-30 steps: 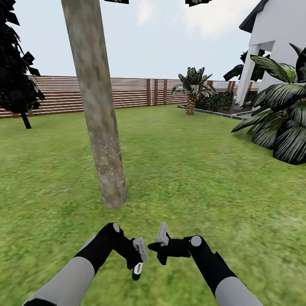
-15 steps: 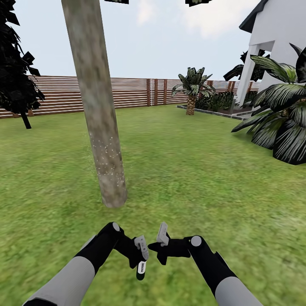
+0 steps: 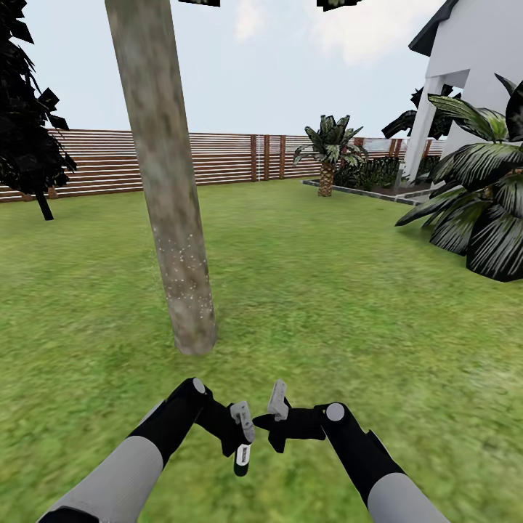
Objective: In the garden, pick up the pesticide atomizer on the floor and spray pesticide onto both trees until each tree trunk is fully covered.
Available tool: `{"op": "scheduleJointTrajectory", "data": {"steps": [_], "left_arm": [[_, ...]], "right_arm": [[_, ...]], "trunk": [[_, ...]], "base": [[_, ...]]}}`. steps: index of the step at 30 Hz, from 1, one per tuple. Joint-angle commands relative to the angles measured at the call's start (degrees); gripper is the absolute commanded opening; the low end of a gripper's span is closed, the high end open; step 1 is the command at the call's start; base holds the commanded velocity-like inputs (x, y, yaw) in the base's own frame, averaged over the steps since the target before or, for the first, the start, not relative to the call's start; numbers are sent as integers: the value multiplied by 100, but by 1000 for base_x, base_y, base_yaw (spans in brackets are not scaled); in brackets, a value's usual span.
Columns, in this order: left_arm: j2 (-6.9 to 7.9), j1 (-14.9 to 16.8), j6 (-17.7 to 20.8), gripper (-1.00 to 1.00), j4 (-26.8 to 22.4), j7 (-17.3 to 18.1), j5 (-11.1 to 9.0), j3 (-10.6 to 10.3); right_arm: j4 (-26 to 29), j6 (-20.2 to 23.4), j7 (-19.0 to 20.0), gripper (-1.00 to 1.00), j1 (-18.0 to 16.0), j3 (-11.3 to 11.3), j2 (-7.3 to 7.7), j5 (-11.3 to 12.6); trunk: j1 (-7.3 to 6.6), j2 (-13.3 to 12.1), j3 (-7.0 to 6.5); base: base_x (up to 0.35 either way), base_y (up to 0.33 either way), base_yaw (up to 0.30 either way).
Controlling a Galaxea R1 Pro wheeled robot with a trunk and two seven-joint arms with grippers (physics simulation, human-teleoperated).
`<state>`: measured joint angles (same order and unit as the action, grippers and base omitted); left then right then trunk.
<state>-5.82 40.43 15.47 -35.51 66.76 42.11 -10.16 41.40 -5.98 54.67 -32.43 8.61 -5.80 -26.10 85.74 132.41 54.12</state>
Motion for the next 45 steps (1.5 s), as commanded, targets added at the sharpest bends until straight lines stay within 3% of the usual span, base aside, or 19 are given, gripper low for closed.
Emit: {"op": "scheduleJointTrajectory", "data": {"steps": [1,17,25,30,34,40,43,44,45], "left_arm": [[-8,0,-1,-100,0,1,-1,3],[-28,0,-1,-100,2,12,-1,5],[97,-9,-44,-100,59,12,13,-4],[382,-12,-59,-100,61,17,13,9],[796,-44,-69,-100,68,19,14,14],[1596,-71,-87,-100,79,12,10,17],[1861,-78,-88,-100,87,12,11,22],[1922,-78,-88,-100,87,12,11,22],[1961,-79,-88,-100,87,4,14,22]], "right_arm": [[0,0,0,-100,0,0,0,0],[6,0,0,-100,0,0,0,0],[2,0,0,-100,0,0,0,0],[0,0,0,-100,0,0,0,0],[1,0,0,-100,0,0,3,0],[-9,0,0,-100,0,-9,12,0],[-33,0,0,-100,0,-9,22,0],[-47,-3,0,100,0,-9,24,0],[-56,-6,0,100,0,-5,25,0]], "trunk": [[0,0,0],[0,0,0],[0,0,0],[0,0,0],[0,0,0],[0,0,0],[0,0,0],[0,0,0],[0,0,0]], "base": [[0,0,0],[0,0,0],[0,0,0],[0,0,0],[0,0,0],[0,0,0],[0,0,0],[0,0,0],[0,0,0]]}}
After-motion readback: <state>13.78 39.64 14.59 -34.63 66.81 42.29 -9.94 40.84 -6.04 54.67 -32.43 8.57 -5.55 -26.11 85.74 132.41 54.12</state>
